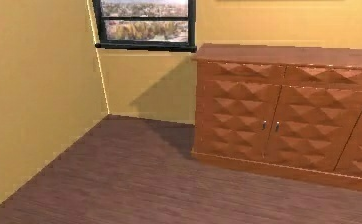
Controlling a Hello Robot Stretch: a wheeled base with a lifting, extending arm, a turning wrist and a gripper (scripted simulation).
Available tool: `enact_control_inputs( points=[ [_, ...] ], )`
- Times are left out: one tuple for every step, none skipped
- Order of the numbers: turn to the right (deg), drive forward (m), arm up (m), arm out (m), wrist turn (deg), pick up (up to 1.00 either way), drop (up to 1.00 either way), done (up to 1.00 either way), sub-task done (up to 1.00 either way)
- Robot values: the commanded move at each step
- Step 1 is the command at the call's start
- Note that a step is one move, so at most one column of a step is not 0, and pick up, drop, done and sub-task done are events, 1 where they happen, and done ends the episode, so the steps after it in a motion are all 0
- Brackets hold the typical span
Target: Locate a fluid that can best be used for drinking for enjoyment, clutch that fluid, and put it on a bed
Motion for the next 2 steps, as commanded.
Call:
enact_control_inputs(
  points=[
    [45.0,0.0,0.0,0.0,0.0,0.0,0.0,0.0,0.0],
    [3.0,0.0,0.0,0.0,0.0,0.0,0.0,0.0,0.0]
  ],
)
